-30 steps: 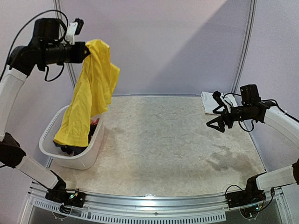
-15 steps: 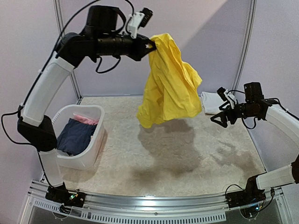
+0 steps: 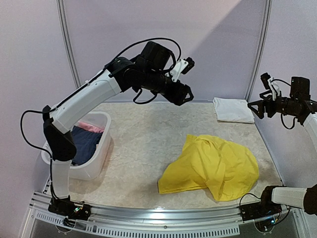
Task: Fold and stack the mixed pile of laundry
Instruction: Place the crumpled shorts at the center of the board, then adjust the crumpled shorts at the center of the board.
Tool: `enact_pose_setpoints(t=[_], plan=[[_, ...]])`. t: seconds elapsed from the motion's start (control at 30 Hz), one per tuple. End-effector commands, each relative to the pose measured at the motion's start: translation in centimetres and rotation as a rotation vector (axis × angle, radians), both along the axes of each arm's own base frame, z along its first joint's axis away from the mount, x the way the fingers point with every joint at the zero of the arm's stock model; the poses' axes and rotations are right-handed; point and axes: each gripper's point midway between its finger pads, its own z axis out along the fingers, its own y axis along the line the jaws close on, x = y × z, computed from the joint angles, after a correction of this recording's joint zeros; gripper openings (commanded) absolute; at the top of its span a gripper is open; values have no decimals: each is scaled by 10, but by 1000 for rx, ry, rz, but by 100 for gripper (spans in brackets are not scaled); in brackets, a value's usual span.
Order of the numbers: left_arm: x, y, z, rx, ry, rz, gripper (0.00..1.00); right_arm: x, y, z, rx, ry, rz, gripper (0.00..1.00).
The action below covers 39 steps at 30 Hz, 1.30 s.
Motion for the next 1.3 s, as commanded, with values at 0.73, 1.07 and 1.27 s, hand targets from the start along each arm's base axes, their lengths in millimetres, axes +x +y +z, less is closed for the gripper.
enact_pose_setpoints(t=[0.73, 1.07, 1.27], plan=[[20, 27, -262, -232, 779, 476, 66, 31, 117, -203, -221, 741, 306, 88], [1, -15, -288, -260, 883, 377, 67, -161, 141, -237, -696, 629, 922, 82], [-20, -17, -296, -214, 927, 329, 67, -147, 139, -222, -733, 530, 866, 85]])
